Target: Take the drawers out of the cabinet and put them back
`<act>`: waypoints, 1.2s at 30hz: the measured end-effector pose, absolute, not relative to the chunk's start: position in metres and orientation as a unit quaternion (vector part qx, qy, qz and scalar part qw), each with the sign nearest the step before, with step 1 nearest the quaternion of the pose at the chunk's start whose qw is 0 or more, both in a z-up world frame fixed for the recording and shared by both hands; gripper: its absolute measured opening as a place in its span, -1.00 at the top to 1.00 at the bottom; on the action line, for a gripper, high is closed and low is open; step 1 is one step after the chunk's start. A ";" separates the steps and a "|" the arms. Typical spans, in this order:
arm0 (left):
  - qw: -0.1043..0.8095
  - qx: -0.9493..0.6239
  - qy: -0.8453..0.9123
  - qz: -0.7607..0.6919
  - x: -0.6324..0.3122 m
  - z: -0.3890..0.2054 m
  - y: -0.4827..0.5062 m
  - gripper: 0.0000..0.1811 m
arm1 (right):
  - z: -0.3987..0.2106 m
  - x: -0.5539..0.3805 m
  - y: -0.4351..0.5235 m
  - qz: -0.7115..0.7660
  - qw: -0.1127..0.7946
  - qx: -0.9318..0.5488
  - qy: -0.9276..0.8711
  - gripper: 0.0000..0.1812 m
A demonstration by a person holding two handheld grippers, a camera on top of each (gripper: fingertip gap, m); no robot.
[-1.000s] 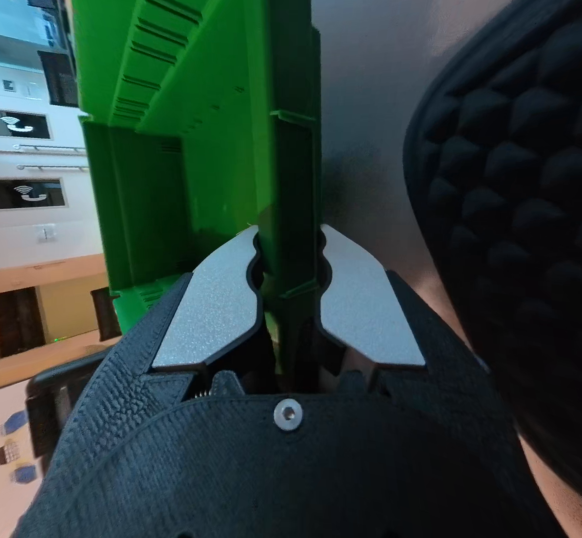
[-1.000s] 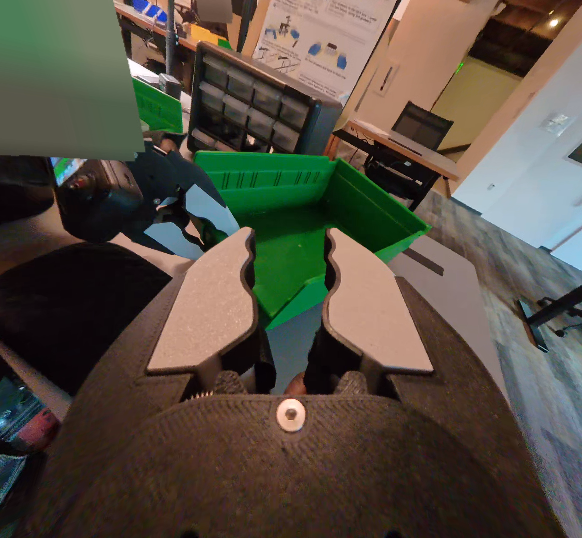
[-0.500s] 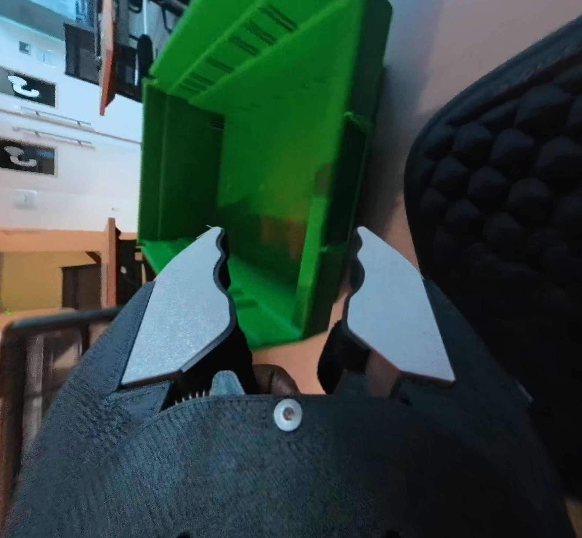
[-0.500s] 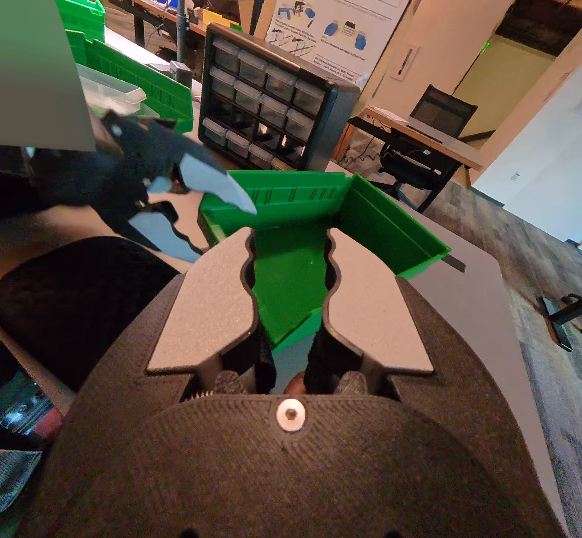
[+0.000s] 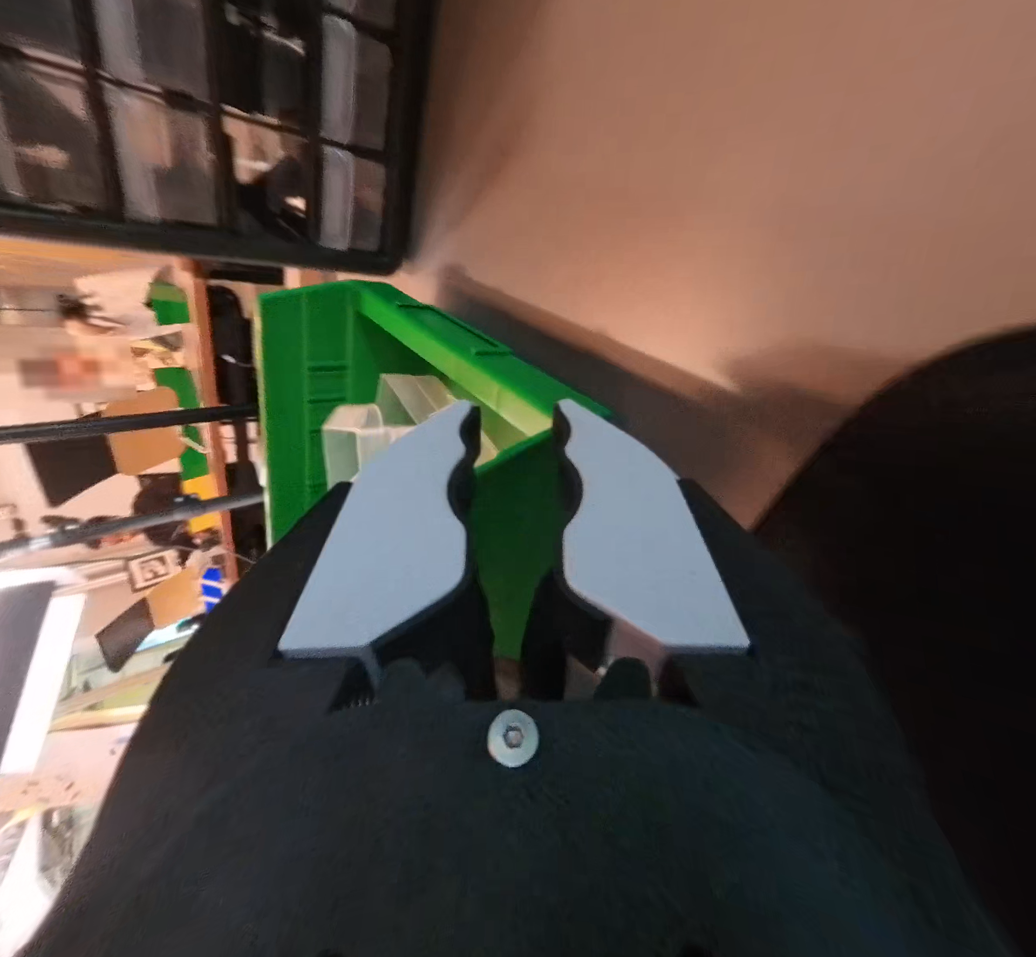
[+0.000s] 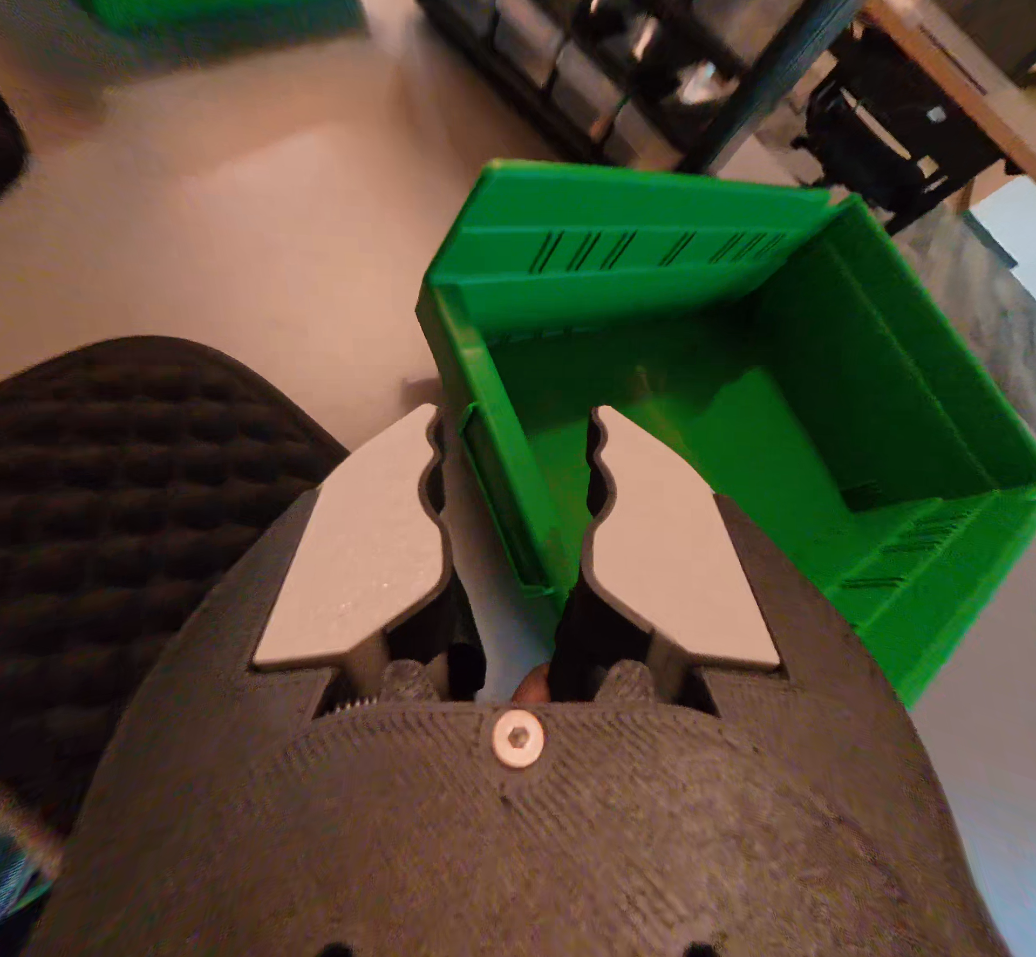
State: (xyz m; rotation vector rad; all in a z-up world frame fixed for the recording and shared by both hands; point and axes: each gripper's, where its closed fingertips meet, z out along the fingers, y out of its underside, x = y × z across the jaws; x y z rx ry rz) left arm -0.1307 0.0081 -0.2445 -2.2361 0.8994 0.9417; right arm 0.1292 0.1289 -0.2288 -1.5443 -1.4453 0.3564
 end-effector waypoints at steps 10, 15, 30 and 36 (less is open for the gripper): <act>0.172 -0.908 0.254 0.286 -0.188 -0.229 -0.097 0.55 | -0.262 0.165 0.162 0.033 0.423 -0.684 -0.593 0.37; 0.188 -0.908 0.235 0.290 -0.191 -0.257 -0.057 0.47 | -0.265 0.141 0.149 0.032 0.428 -0.646 -0.632 0.38; 0.133 -0.862 0.386 0.301 -0.235 -0.283 -0.097 0.60 | -0.290 0.225 0.183 -0.093 0.334 -0.656 -0.670 0.59; 0.121 -0.872 0.382 0.281 -0.241 -0.282 -0.112 0.64 | -0.290 0.259 0.182 -0.103 0.312 -0.585 -0.741 0.64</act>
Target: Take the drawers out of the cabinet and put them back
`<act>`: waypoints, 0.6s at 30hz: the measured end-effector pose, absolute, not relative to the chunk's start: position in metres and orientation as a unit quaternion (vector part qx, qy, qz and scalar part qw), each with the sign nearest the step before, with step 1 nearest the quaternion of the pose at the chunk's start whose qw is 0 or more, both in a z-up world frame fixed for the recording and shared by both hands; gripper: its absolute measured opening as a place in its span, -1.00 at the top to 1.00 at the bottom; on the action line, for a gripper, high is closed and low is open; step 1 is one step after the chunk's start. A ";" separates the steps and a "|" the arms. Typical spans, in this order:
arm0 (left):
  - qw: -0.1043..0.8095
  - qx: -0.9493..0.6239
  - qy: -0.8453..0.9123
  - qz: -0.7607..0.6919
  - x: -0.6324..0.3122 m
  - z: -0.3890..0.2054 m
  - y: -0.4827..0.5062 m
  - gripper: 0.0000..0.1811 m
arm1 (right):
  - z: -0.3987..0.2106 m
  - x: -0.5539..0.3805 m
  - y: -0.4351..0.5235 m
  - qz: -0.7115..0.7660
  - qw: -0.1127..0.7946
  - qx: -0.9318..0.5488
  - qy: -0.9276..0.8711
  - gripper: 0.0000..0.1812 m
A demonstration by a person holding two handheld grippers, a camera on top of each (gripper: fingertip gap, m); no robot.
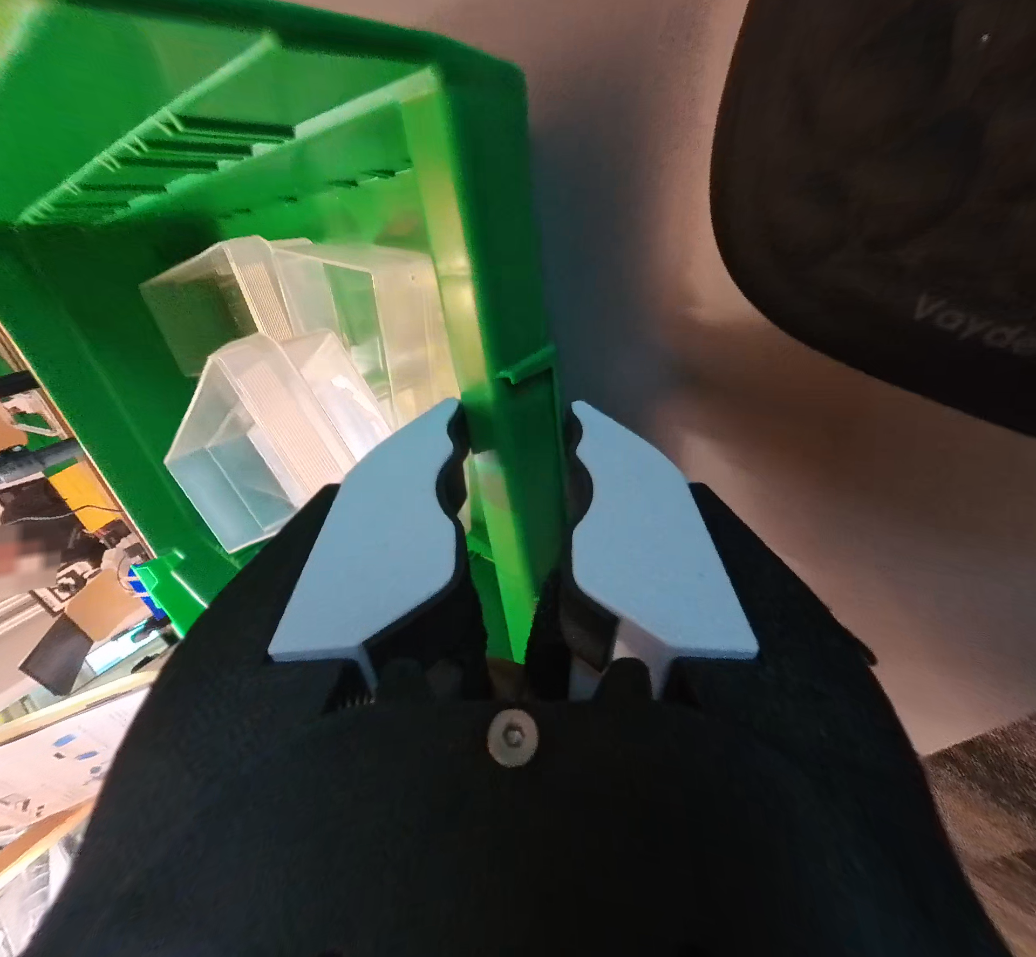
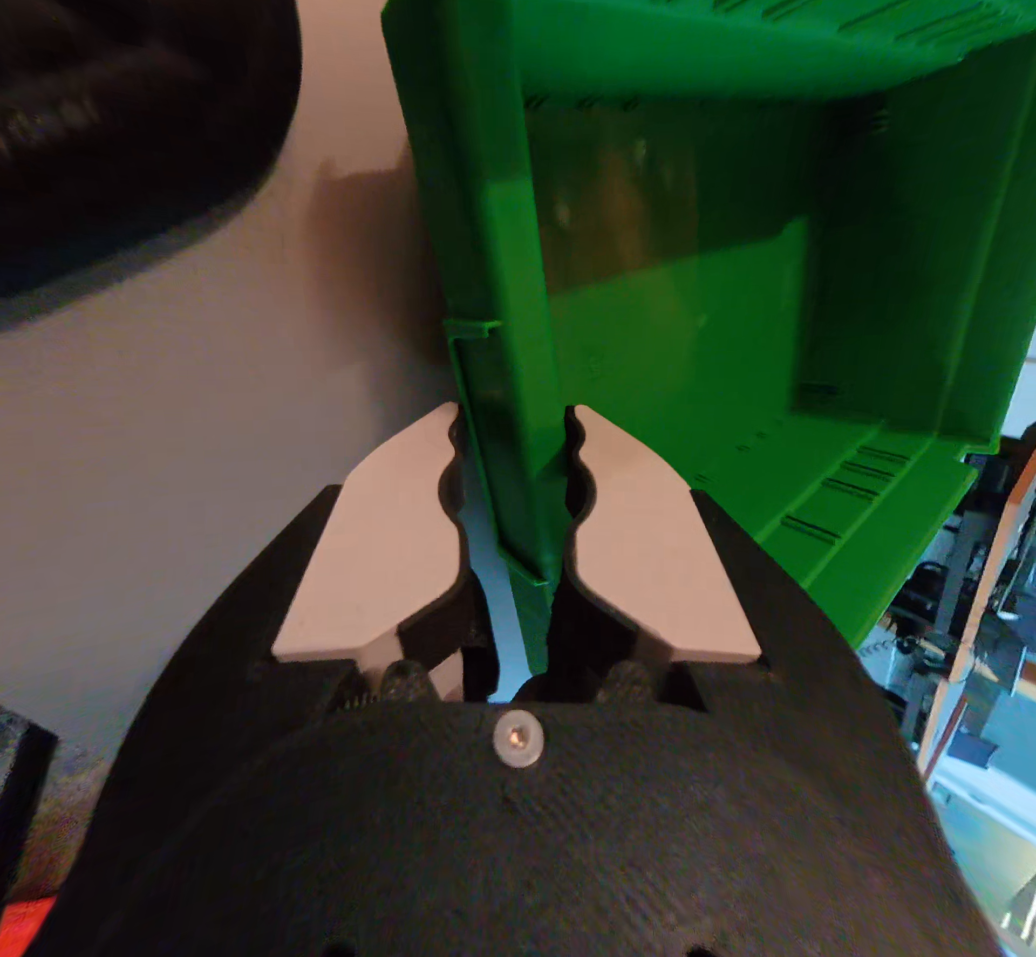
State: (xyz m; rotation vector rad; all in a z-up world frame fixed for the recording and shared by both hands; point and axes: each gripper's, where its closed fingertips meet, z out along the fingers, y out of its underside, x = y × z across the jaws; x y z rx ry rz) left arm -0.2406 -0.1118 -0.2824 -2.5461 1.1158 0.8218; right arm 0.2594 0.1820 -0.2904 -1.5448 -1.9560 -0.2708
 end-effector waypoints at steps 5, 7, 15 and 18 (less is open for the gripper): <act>0.113 -0.881 0.373 0.267 -0.240 -0.282 -0.117 0.63 | -0.290 0.276 0.181 -0.094 0.293 -0.599 -0.739 0.62; 0.116 -0.888 0.363 0.258 -0.238 -0.282 -0.119 0.59 | -0.279 0.264 0.169 -0.048 0.314 -0.628 -0.710 0.48; 0.446 -0.830 0.201 0.266 -0.216 -0.176 -0.063 0.15 | -0.161 0.137 0.110 0.167 0.545 -0.613 -0.548 0.06; 0.597 -0.763 0.053 0.241 -0.214 -0.121 -0.042 -0.08 | -0.148 0.096 0.112 0.225 0.587 -0.616 -0.474 -0.12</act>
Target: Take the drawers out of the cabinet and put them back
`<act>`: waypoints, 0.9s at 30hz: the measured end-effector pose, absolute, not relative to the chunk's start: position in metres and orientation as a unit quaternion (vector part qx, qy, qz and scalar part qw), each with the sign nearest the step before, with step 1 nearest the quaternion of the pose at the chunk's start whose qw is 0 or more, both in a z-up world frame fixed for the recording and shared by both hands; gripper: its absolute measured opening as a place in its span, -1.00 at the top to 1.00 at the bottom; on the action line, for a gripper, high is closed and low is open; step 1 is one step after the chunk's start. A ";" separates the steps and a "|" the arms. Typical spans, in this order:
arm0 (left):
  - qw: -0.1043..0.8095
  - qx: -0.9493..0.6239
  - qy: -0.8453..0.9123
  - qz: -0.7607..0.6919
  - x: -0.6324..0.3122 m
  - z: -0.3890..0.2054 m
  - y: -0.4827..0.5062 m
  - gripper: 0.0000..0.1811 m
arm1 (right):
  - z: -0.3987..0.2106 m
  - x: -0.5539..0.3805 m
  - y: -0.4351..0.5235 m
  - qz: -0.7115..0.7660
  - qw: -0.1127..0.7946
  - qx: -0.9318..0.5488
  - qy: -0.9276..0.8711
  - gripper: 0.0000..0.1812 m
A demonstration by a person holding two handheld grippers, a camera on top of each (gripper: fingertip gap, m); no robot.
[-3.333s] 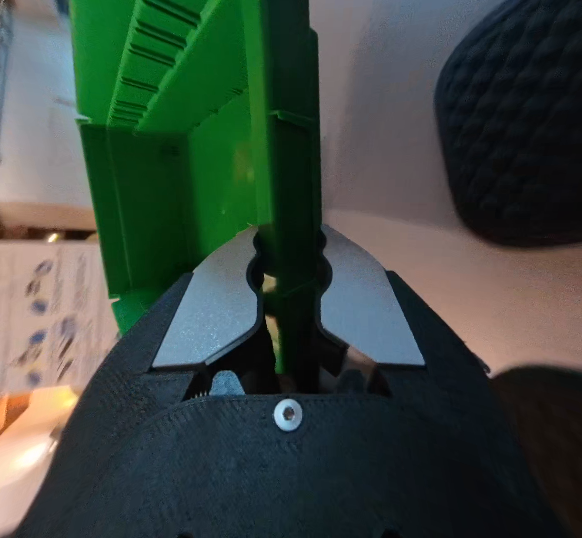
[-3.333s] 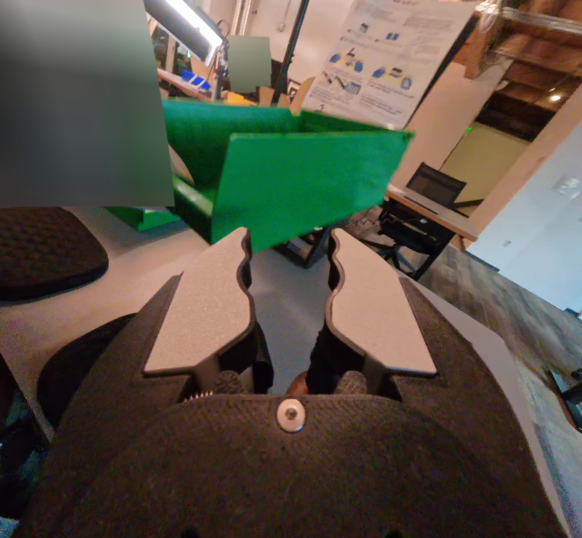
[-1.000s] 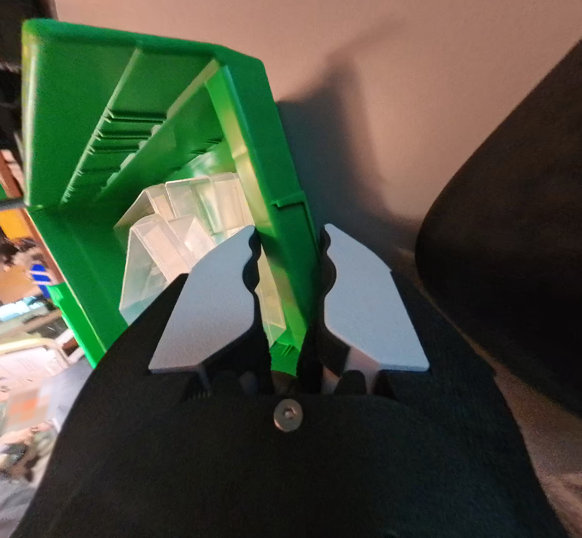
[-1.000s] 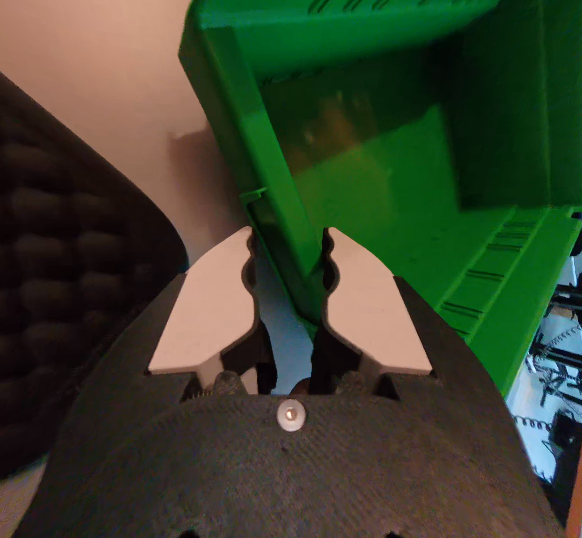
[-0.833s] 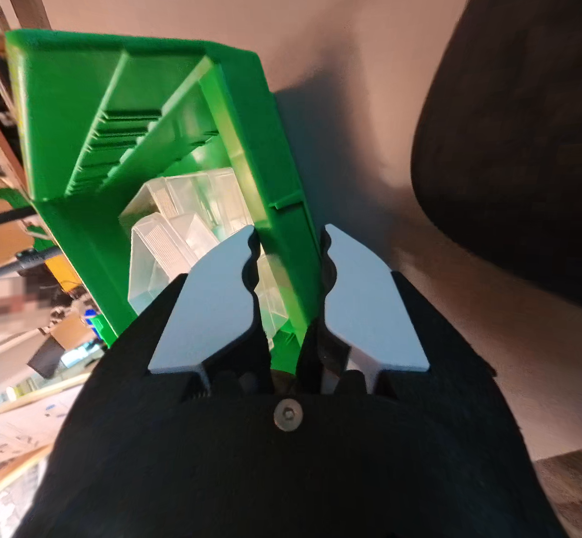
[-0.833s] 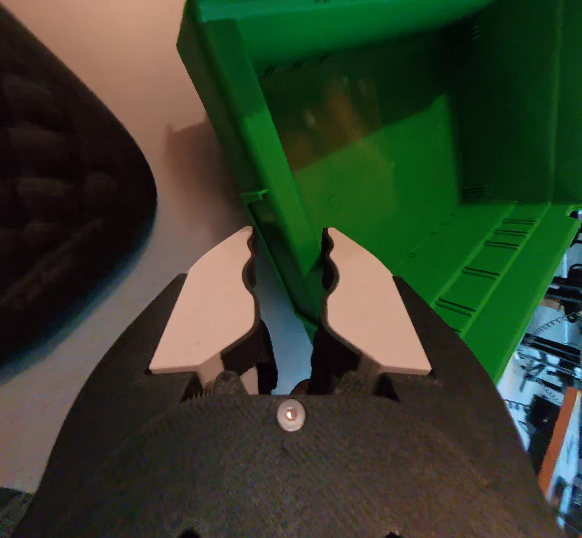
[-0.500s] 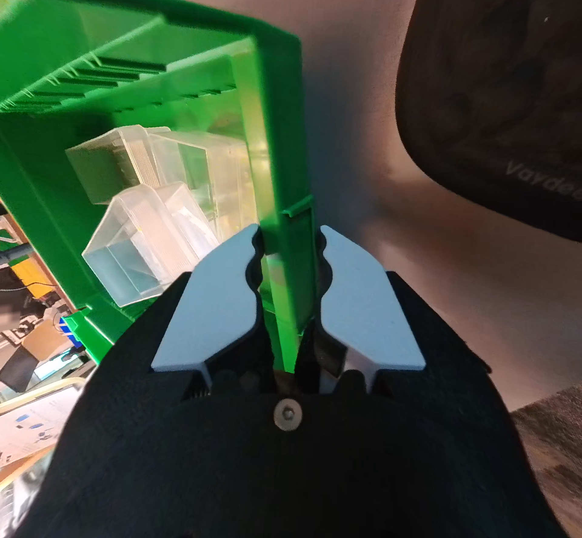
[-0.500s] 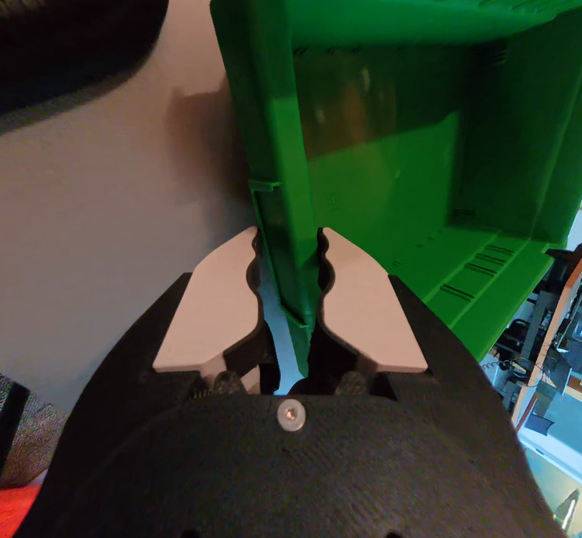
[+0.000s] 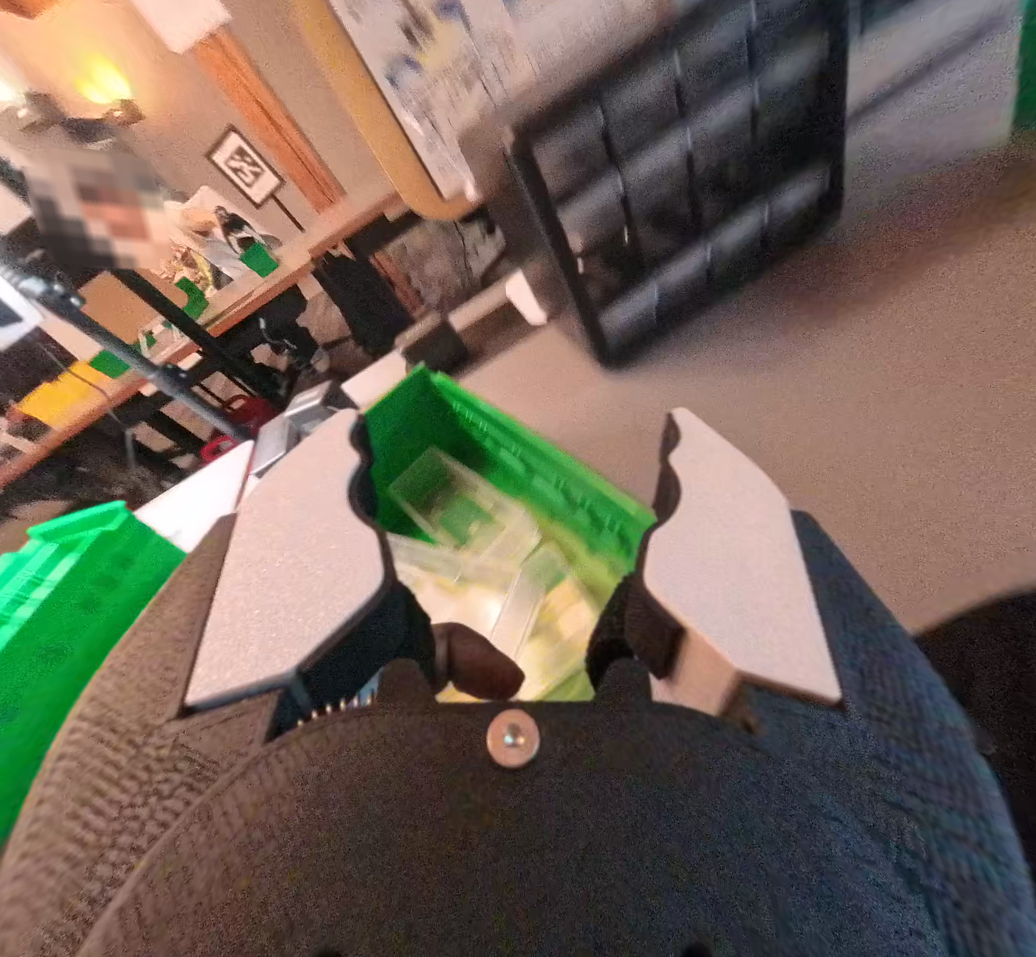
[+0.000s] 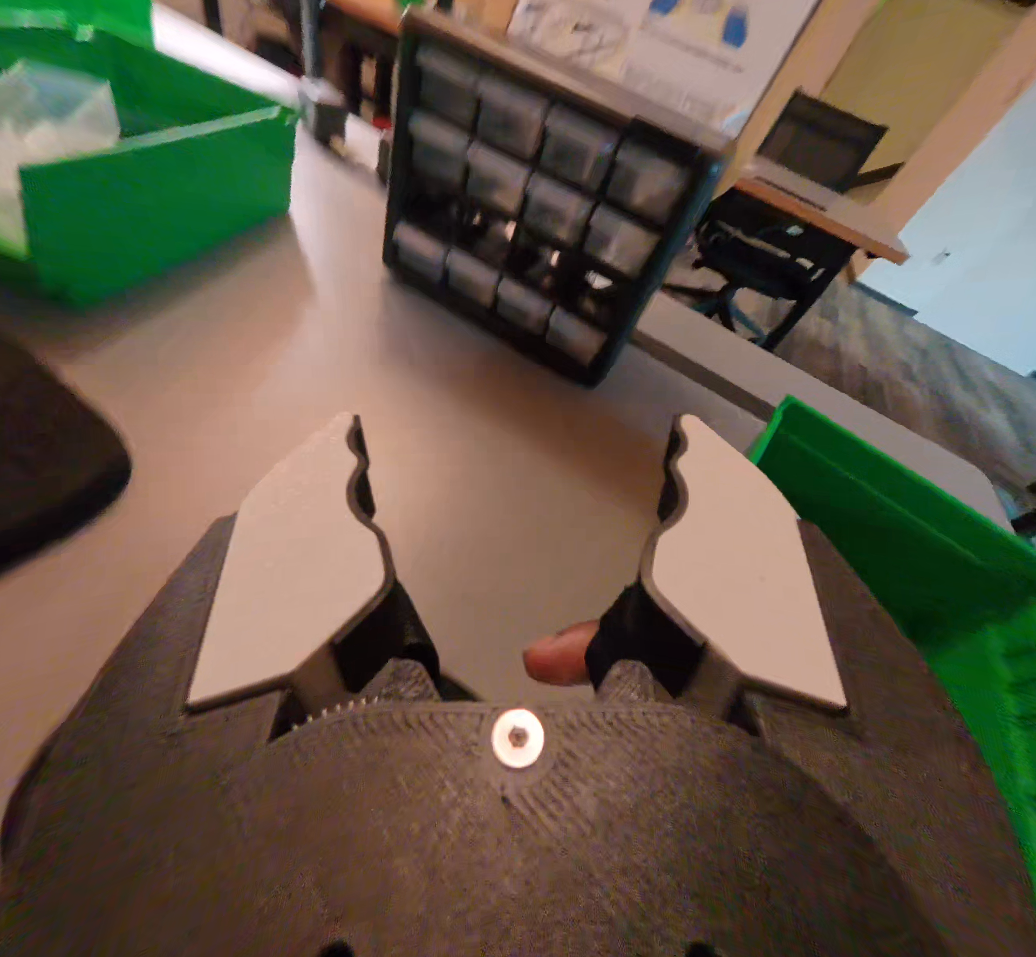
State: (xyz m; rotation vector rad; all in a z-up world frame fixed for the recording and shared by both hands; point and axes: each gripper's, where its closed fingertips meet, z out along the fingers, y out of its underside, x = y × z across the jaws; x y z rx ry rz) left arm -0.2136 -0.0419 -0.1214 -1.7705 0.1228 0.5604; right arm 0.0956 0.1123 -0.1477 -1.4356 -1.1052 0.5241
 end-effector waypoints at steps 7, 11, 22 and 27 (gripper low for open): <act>0.597 -0.755 -0.006 0.272 -0.225 -0.121 -0.031 -0.27 | -0.168 0.047 0.120 0.317 0.599 -0.633 -0.376 -0.14; 0.538 -0.795 0.026 0.279 -0.231 -0.138 -0.041 -0.12 | -0.177 0.046 0.123 0.300 0.600 -0.632 -0.388 -0.13; 0.317 -0.908 0.082 0.261 -0.267 -0.211 -0.097 0.33 | -0.179 0.041 0.118 0.337 0.590 -0.624 -0.386 0.01; 0.305 -0.909 0.107 0.264 -0.269 -0.223 -0.092 0.41 | -0.185 0.038 0.117 0.325 0.585 -0.626 -0.401 0.01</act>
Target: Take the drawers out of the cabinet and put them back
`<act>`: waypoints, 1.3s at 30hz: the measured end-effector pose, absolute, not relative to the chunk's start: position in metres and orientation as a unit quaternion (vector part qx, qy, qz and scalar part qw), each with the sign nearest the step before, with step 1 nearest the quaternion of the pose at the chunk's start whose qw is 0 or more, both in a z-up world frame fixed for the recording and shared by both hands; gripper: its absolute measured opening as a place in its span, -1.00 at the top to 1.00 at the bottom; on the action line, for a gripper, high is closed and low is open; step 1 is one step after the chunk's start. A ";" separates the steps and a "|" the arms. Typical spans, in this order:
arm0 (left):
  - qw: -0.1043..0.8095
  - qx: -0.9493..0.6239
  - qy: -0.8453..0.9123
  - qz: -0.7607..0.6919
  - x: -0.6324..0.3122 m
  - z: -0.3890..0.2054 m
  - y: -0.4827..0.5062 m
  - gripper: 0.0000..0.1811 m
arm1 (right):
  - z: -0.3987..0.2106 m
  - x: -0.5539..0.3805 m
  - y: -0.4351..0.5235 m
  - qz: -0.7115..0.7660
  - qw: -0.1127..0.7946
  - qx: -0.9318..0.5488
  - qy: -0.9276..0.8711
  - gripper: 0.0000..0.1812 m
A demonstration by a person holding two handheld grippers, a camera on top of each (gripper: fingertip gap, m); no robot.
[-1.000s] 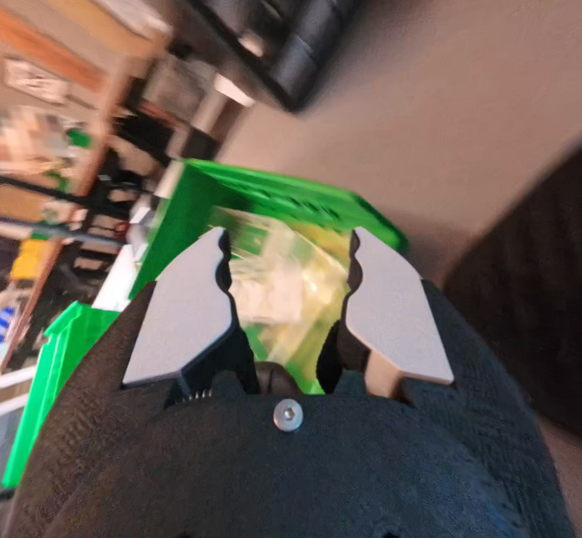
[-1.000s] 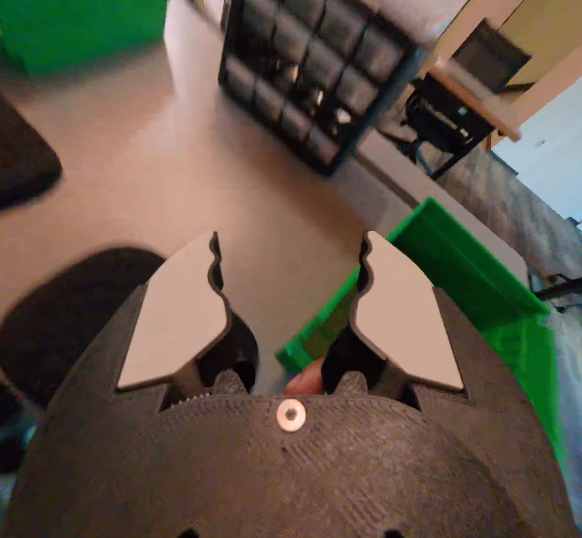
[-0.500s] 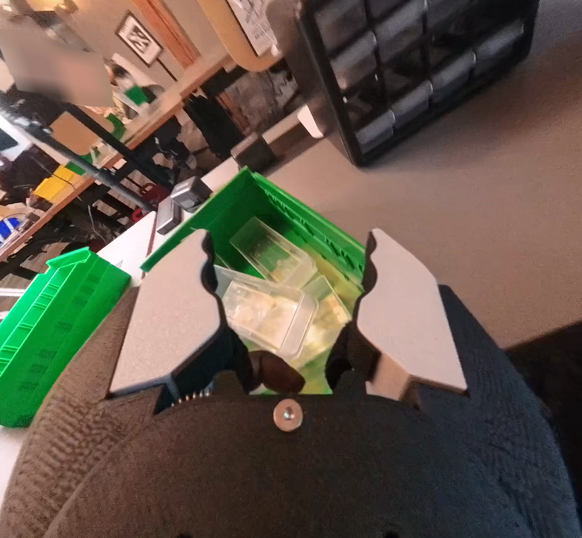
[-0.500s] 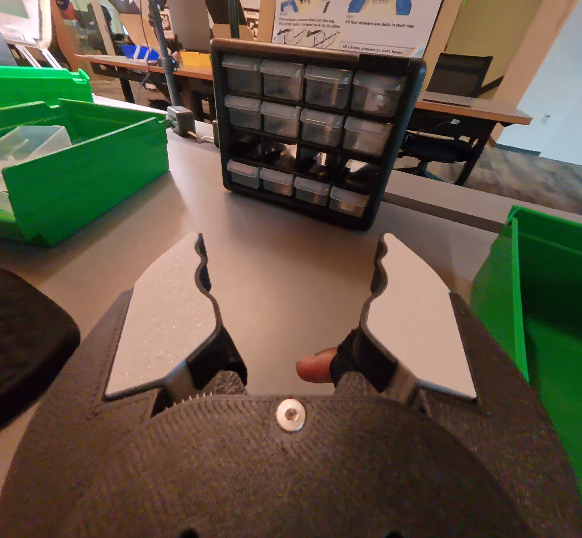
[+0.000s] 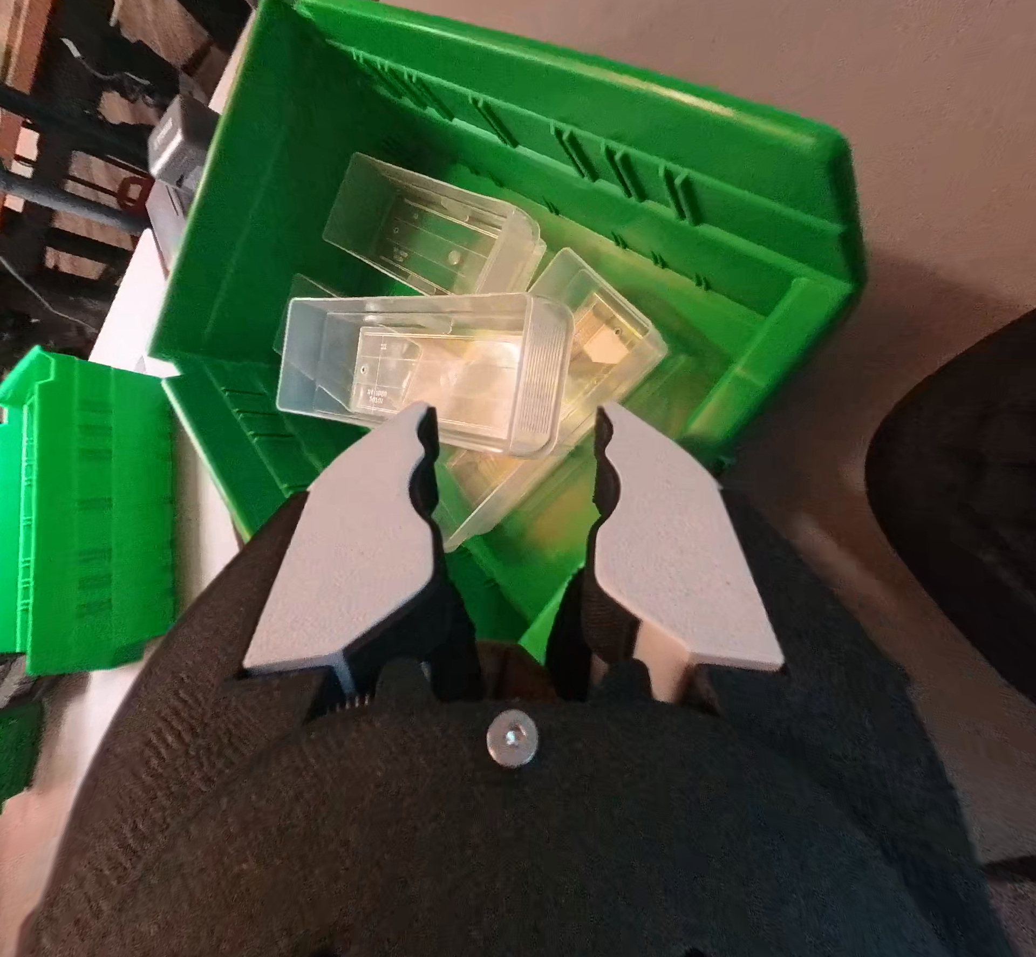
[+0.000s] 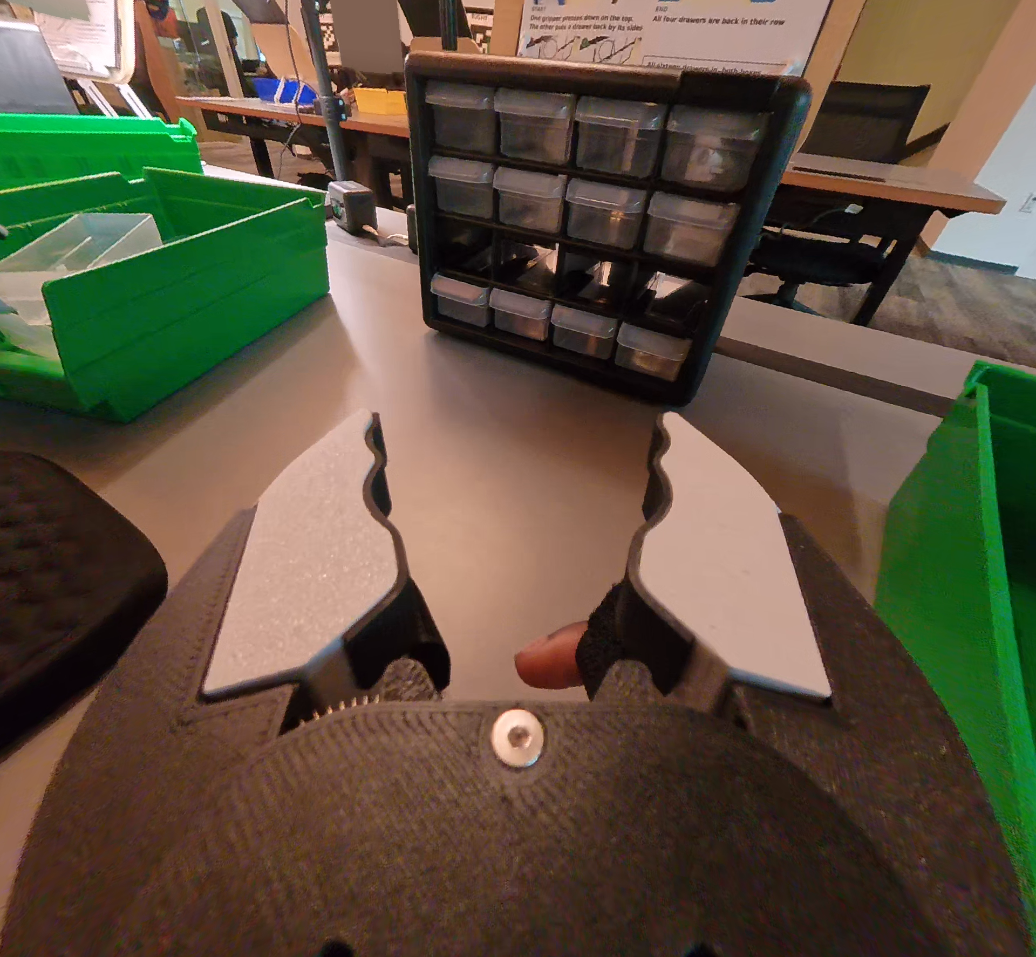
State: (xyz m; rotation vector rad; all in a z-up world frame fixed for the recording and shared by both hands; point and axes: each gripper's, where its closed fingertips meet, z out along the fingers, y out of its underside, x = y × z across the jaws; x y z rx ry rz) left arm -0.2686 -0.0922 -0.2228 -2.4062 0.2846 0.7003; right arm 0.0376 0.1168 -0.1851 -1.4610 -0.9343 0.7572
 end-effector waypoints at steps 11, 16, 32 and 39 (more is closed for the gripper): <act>0.302 -0.899 0.169 0.267 -0.278 -0.243 -0.086 0.79 | -0.193 0.033 0.114 0.324 0.570 -0.628 -0.419 0.06; 0.347 -0.860 0.192 0.322 -0.273 -0.212 -0.078 0.80 | -0.198 0.030 0.110 0.314 0.566 -0.624 -0.437 0.09; 0.397 -0.750 0.445 0.286 -0.131 -0.164 -0.008 0.80 | -0.157 -0.008 0.029 0.306 0.580 -0.404 -0.638 0.41; 0.381 -0.723 0.510 0.268 -0.088 -0.174 0.017 0.79 | -0.153 -0.040 0.011 0.164 0.620 -0.277 -0.715 0.43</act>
